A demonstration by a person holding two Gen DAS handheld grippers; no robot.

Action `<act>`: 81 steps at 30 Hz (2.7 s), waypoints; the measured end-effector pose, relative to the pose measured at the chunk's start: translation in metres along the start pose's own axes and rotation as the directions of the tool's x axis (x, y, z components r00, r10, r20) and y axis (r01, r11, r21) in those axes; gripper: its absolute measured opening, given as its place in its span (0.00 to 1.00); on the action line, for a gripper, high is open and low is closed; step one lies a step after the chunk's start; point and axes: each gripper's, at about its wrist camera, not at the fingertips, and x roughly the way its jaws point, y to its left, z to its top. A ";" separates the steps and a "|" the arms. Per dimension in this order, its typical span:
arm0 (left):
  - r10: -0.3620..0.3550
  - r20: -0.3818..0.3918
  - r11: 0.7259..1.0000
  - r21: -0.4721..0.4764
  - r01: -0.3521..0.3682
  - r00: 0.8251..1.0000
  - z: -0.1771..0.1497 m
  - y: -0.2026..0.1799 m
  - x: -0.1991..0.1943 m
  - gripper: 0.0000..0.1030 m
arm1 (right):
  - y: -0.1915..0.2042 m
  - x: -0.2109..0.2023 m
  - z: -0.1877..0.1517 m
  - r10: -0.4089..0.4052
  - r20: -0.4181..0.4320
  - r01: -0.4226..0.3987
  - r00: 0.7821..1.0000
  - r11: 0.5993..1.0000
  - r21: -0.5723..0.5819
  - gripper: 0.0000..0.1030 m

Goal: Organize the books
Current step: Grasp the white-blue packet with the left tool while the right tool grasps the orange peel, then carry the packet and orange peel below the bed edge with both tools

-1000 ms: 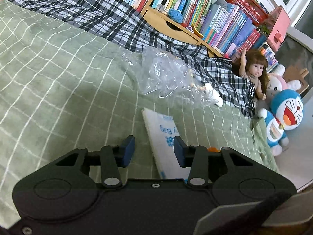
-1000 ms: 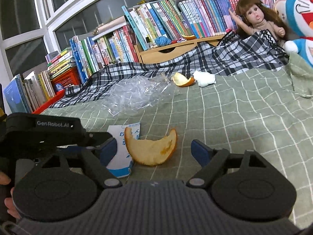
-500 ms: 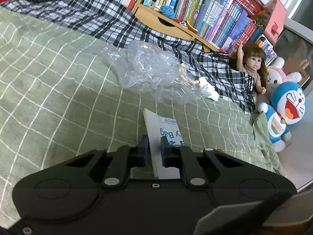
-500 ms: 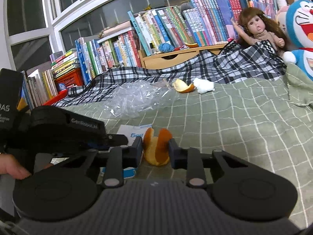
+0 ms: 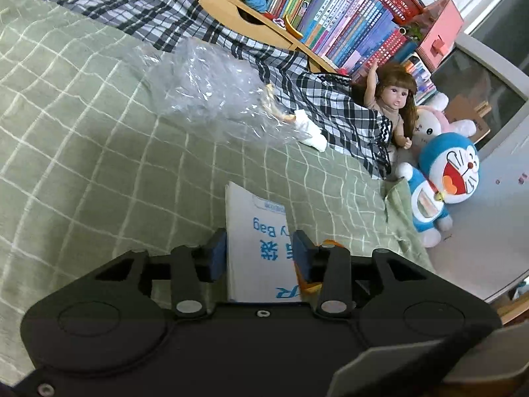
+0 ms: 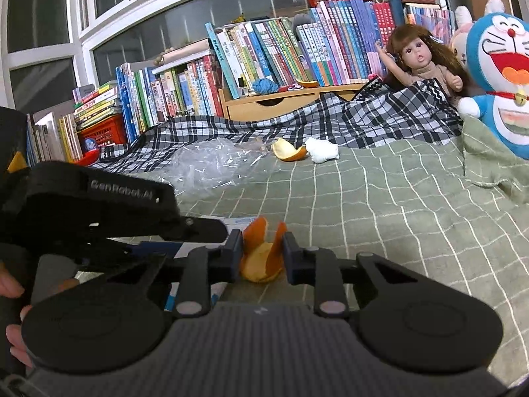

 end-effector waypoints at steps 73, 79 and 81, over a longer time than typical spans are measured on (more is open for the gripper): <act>0.136 0.205 0.965 0.193 -0.177 0.969 -0.046 0.004 -0.122 0.01 | 0.025 -0.051 -0.023 0.150 -0.040 -0.151 0.988 0.989 -0.012 0.33; 0.137 0.167 0.963 0.208 -0.171 0.976 -0.076 0.019 -0.157 0.01 | 0.046 -0.082 -0.046 0.226 -0.102 -0.234 0.969 0.970 -0.069 0.33; 0.141 0.147 0.962 0.216 -0.170 0.979 -0.090 0.024 -0.168 0.01 | 0.053 -0.091 -0.056 0.253 -0.139 -0.266 0.957 0.960 -0.086 0.33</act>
